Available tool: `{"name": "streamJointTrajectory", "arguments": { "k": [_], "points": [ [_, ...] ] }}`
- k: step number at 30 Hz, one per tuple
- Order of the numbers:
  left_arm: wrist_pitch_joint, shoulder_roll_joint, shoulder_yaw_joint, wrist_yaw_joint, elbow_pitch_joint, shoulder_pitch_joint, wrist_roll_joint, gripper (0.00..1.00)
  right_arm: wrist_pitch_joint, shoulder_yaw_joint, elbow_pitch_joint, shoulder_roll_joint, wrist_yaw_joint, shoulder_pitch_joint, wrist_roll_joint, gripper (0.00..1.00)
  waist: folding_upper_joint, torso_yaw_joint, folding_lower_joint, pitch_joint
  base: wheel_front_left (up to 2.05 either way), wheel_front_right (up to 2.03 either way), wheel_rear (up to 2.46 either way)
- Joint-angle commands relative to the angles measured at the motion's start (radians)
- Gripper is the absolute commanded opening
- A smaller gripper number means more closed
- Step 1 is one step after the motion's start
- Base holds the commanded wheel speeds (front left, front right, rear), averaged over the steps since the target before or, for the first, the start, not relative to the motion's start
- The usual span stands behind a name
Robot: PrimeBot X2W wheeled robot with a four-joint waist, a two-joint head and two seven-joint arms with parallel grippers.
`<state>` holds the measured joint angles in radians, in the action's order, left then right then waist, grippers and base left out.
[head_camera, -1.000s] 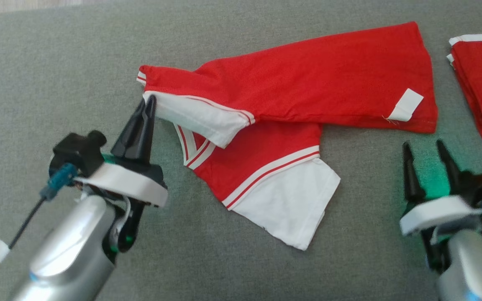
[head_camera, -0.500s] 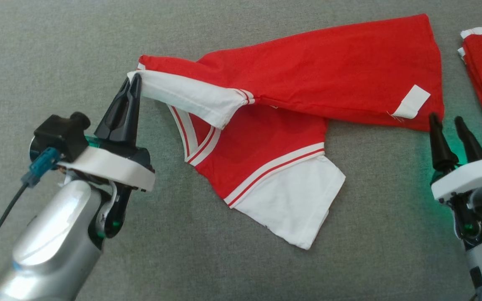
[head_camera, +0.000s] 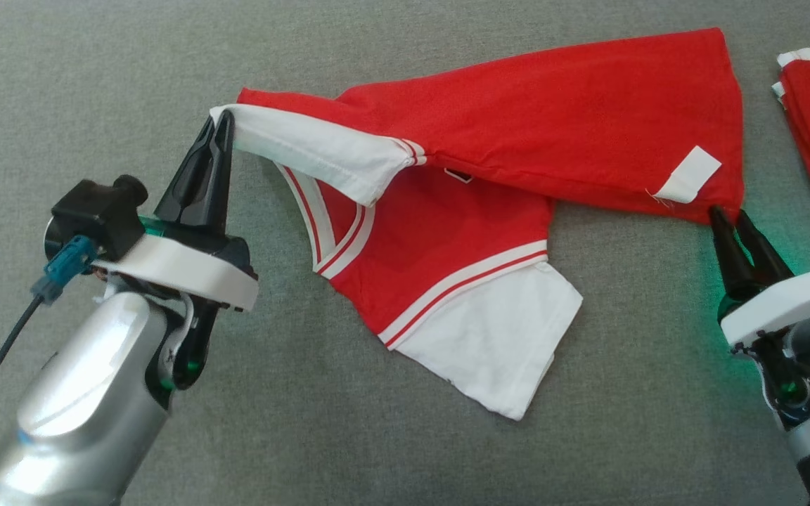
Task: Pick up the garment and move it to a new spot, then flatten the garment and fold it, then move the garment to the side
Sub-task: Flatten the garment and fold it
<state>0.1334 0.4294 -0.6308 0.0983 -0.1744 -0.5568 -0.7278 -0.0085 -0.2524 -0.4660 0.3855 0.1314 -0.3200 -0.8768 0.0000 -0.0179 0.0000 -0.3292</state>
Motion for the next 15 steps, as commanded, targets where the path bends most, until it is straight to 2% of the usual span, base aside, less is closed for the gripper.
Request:
{"name": "streamJointTrajectory", "arguments": {
  "k": [1, 3, 13, 15],
  "points": [
    [0.004, 0.037, 0.043, 0.005, 0.025, -0.052, 0.008, 0.00, -0.014, -0.018, 0.022, 0.031, -0.001, -0.017, -0.015, 0.52, 0.0000, 0.000, 0.0000, 0.001, 0.00, 0.00, 0.00],
    [0.005, 0.036, 0.042, 0.005, 0.023, -0.053, 0.007, 0.00, -0.021, -0.035, 0.019, 0.041, -0.001, -0.019, -0.032, 0.45, 0.0000, 0.000, 0.0000, 0.003, 0.00, 0.00, 0.00],
    [0.006, 0.032, 0.032, 0.001, 0.014, -0.058, 0.006, 0.00, -0.060, -0.106, -0.005, 0.081, -0.001, -0.035, -0.093, 0.42, 0.0000, 0.009, 0.0000, 0.003, 0.00, 0.00, 0.00],
    [0.007, 0.032, 0.029, 0.000, 0.011, -0.058, 0.006, 0.00, -0.069, -0.120, -0.012, 0.087, -0.001, -0.039, -0.098, 0.35, 0.0000, 0.011, 0.0000, 0.006, 0.00, 0.00, 0.00]
  ]
}}
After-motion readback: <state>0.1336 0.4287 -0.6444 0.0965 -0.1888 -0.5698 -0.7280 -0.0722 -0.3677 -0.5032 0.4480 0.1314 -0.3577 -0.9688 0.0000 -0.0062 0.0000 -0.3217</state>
